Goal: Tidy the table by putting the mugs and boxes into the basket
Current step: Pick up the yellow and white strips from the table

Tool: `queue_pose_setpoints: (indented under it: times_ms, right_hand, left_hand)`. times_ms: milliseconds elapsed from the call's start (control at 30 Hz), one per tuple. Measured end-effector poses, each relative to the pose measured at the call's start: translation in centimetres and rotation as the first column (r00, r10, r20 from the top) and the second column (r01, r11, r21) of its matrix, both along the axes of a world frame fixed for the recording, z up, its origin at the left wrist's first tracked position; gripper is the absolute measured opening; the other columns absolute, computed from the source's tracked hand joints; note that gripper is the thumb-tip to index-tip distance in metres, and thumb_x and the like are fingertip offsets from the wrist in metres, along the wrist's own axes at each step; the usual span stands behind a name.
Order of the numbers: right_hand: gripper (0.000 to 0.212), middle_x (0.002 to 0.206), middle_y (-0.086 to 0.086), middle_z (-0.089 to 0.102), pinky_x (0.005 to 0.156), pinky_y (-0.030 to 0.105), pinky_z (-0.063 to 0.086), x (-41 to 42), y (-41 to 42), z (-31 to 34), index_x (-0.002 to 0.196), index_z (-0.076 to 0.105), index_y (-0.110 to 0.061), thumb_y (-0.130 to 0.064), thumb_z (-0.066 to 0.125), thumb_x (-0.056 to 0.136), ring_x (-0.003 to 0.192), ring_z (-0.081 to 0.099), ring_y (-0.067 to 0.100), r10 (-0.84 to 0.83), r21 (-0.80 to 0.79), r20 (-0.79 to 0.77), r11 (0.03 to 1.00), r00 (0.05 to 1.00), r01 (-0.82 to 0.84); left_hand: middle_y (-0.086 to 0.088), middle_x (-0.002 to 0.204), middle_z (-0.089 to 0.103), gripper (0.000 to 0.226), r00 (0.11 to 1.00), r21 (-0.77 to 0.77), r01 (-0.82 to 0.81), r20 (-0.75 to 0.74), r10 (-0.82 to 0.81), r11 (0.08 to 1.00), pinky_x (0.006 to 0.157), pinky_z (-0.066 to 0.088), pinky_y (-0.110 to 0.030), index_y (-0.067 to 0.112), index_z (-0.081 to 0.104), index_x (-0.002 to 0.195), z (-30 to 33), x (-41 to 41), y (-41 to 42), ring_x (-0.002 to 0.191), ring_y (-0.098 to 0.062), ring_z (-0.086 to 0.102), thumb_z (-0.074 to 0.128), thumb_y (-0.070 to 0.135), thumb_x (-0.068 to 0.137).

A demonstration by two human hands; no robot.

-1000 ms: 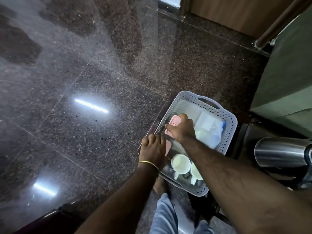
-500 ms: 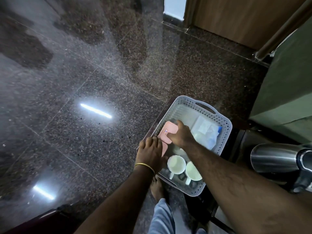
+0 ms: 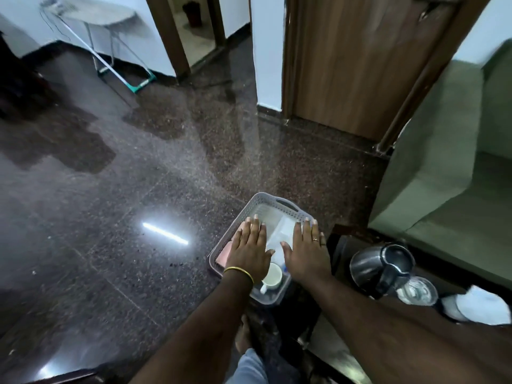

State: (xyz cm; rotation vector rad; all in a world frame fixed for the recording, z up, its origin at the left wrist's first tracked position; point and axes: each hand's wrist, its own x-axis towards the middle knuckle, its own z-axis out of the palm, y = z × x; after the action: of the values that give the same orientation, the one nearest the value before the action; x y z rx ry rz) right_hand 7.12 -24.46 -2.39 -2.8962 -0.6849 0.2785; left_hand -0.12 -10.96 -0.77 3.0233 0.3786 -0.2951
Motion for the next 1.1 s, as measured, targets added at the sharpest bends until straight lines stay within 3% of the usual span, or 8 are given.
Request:
queue_pose_setpoints:
  times_ms: [133, 267, 433, 667, 767, 833, 933, 1100]
  right_hand:
    - [0.08, 0.165, 0.016, 0.002, 0.123, 0.048, 0.009, 0.4, -5.1, 3.4, 0.157, 0.008, -0.007, -0.052, 0.037, 0.098, 0.153, 0.001, 0.032, -0.005, 0.063, 0.104, 0.998, 0.995, -0.002]
    - [0.082, 0.165, 0.016, -0.001, 0.123, 0.048, 0.006, 0.4, -9.7, 5.3, 0.156, 0.004, -0.006, -0.054, 0.035, 0.097, 0.153, -0.002, 0.031, -0.084, 0.105, 0.106, 0.992, 0.991, 0.072]
    - [0.083, 0.166, 0.015, -0.001, 0.124, 0.047, 0.008, -0.7, -15.7, 5.8, 0.157, 0.003, -0.007, -0.054, 0.037, 0.097, 0.153, -0.001, 0.031, -0.216, 0.133, 0.065, 0.969, 0.974, 0.206]
    - [0.083, 0.161, 0.02, 0.022, 0.118, 0.05, 0.025, -3.7, -22.2, 4.6, 0.153, 0.026, -0.001, -0.046, 0.057, 0.09, 0.149, 0.023, 0.036, -0.449, 0.149, 0.125, 0.89, 0.885, 0.43]
    - [0.08, 0.161, 0.021, 0.021, 0.119, 0.049, 0.023, -4.7, -23.9, 4.3, 0.153, 0.024, -0.001, -0.046, 0.05, 0.092, 0.149, 0.022, 0.037, -0.464, 0.084, 0.112, 0.886, 0.879, 0.456]
    - [0.081, 0.164, 0.019, 0.01, 0.121, 0.048, 0.015, -9.1, -31.4, 3.8, 0.156, 0.013, -0.004, -0.051, 0.04, 0.095, 0.152, 0.012, 0.034, -0.637, -0.027, 0.125, 0.764, 0.761, 0.644]
    - [0.087, 0.165, 0.014, -0.006, 0.122, 0.046, 0.006, -10.8, -34.3, 2.5, 0.156, -0.003, -0.007, -0.058, 0.032, 0.095, 0.153, -0.003, 0.03, -0.669, -0.093, 0.052, 0.736, 0.741, 0.671]
    - [0.095, 0.165, 0.015, -0.006, 0.122, 0.047, 0.011, -12.3, -38.4, 1.2, 0.156, -0.003, -0.006, -0.06, 0.039, 0.091, 0.153, -0.003, 0.032, -0.721, -0.122, 0.024, 0.685, 0.692, 0.718]
  left_hand:
    - [-0.016, 0.16, -0.019, 0.074, 0.998, 0.045, 0.013, 0.057, -0.016, 0.999, 0.121, -0.007, -0.048, 0.005, -0.005, 0.152, 3.5, 0.6, -5.1, 0.147, -0.033, -0.019, 0.023, 0.049, 0.1]
    - [-0.017, 0.16, -0.016, 0.078, 0.988, 0.058, 0.057, 0.14, -0.065, 0.997, 0.118, -0.011, -0.043, 0.003, -0.006, 0.152, 5.4, 1.6, -9.2, 0.148, -0.032, -0.016, 0.022, 0.053, 0.099]
    - [-0.015, 0.161, -0.015, 0.08, 0.97, 0.057, 0.178, 0.156, -0.185, 0.982, 0.121, -0.004, -0.043, 0.006, -0.004, 0.153, 5.9, 3.0, -14.2, 0.149, -0.029, -0.014, 0.022, 0.055, 0.097]
    - [-0.015, 0.161, -0.013, 0.083, 0.923, 0.076, 0.36, 0.113, -0.367, 0.93, 0.121, -0.003, -0.043, 0.006, -0.004, 0.153, 4.5, 3.6, -18.0, 0.149, -0.031, -0.013, 0.027, 0.056, 0.095]
    - [-0.015, 0.161, -0.014, 0.084, 0.922, 0.061, 0.354, 0.144, -0.359, 0.933, 0.12, -0.004, -0.043, 0.006, -0.004, 0.153, 4.2, 3.3, -18.6, 0.149, -0.031, -0.012, 0.03, 0.056, 0.095]
    - [-0.016, 0.161, -0.012, 0.085, 0.844, -0.006, 0.529, 0.108, -0.525, 0.849, 0.12, 0.0, -0.044, 0.007, -0.003, 0.153, 2.9, 2.4, -25.4, 0.149, -0.031, -0.009, 0.032, 0.057, 0.094]
    - [-0.014, 0.162, -0.008, 0.089, 0.845, -0.021, 0.534, 0.05, -0.533, 0.845, 0.12, 0.011, -0.045, 0.008, -0.001, 0.153, 2.7, 1.9, -26.9, 0.15, -0.03, -0.005, 0.034, 0.061, 0.091]
    - [-0.012, 0.161, 0.012, 0.084, 0.811, -0.037, 0.583, -0.022, -0.584, 0.811, 0.111, 0.028, -0.043, 0.012, 0.019, 0.151, 1.2, 2.0, -31.0, 0.144, -0.03, 0.022, 0.047, 0.06, 0.087]
